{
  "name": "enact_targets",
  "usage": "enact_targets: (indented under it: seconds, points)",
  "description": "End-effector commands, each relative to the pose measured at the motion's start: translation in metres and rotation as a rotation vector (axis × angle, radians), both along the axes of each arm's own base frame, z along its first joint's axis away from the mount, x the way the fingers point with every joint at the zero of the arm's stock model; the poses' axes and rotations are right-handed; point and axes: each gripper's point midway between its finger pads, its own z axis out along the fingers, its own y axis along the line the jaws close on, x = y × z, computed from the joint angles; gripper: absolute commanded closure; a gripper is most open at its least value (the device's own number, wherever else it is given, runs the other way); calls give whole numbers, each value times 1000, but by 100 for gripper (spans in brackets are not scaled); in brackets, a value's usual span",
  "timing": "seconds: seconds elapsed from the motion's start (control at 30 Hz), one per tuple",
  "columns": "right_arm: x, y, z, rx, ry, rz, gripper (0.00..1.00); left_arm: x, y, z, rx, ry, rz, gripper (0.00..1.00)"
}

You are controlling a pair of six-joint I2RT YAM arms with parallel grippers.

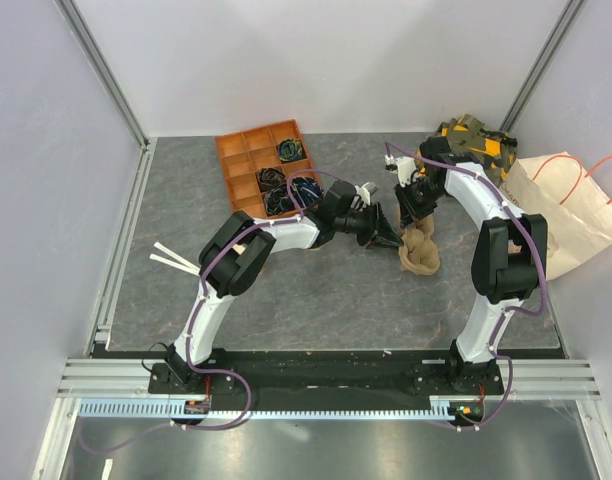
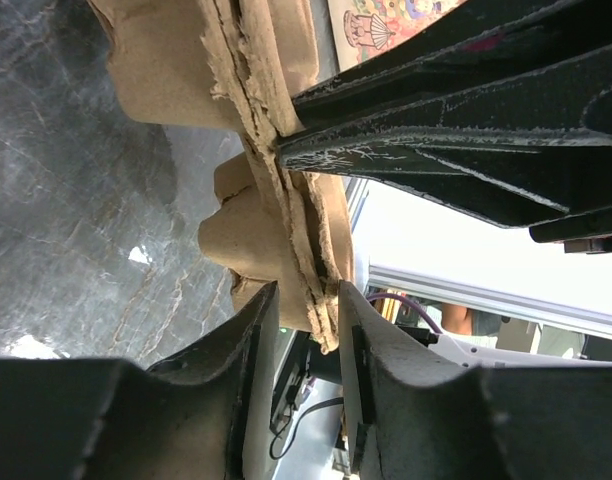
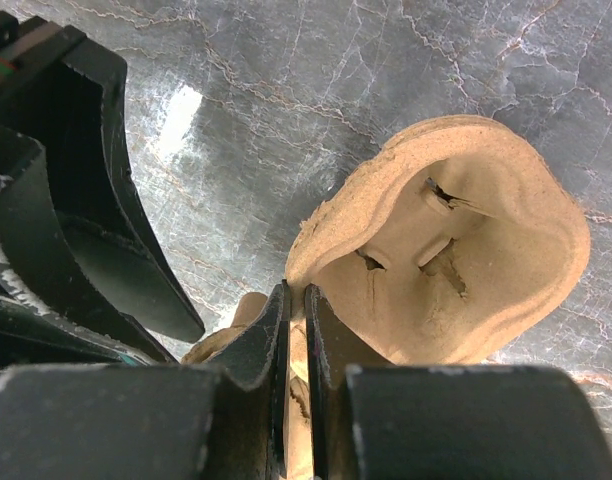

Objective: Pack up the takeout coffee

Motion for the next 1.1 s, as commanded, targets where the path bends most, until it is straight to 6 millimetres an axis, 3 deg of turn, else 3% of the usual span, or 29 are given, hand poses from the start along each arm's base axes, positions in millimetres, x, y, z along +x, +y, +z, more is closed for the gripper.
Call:
enact_targets:
  seconds: [0.0,0.5,0.8,1.07]
  points:
    - [3,2,18,17,-55,10,100,2,-9,13,-52,3,-5,64]
    - [5,-3,22,39,-55,8,100,-1,-2,19,-89,6,-1,65]
    - [1,5,24,94,-24,0,100,0,-7,20,-84,-10,-8,66]
    - [4,6,31,131,-15,-16,100,-1,-3,8,-59,9,1,70]
